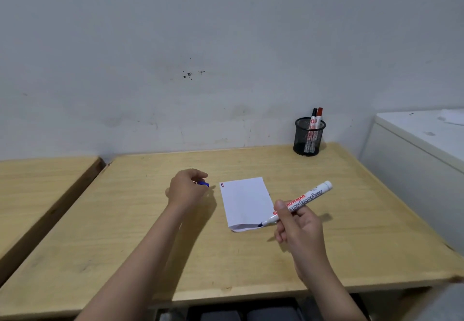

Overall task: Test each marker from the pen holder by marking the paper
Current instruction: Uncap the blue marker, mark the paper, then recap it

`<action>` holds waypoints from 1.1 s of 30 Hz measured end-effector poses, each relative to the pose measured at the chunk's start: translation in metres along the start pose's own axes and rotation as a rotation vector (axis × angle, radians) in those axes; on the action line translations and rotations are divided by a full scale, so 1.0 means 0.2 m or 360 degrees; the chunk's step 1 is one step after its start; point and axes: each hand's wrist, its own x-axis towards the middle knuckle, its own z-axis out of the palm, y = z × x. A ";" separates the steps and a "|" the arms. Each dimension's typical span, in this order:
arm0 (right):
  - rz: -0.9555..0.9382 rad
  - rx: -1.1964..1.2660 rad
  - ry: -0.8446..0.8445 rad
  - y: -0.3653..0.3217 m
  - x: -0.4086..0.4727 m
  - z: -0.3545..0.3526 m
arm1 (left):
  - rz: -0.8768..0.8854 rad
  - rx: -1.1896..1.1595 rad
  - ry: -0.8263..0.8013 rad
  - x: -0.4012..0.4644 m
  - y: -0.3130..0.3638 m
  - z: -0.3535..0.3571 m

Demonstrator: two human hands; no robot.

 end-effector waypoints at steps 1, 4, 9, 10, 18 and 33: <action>0.0006 -0.0009 0.0006 0.01 0.01 -0.01 | -0.0011 0.0102 -0.0020 0.04 -0.02 0.02; 0.0016 -0.0044 0.0016 0.03 0.05 -0.02 | 0.0036 0.0247 -0.0074 0.10 -0.05 0.09; -0.0015 -0.0105 0.0005 0.04 0.13 0.00 | 0.0007 0.0081 -0.0181 0.15 -0.07 0.13; -0.0013 -0.0101 0.0001 0.03 0.15 0.01 | 0.0017 -0.0010 -0.0195 0.14 -0.08 0.13; -0.0032 -0.0138 -0.0120 -0.04 0.43 0.24 | 0.0086 -0.0485 0.0109 -0.01 -0.11 0.12; 0.0105 -0.0362 -0.0256 0.29 0.72 0.47 | 0.0409 0.0645 -0.0382 -0.02 -0.08 0.09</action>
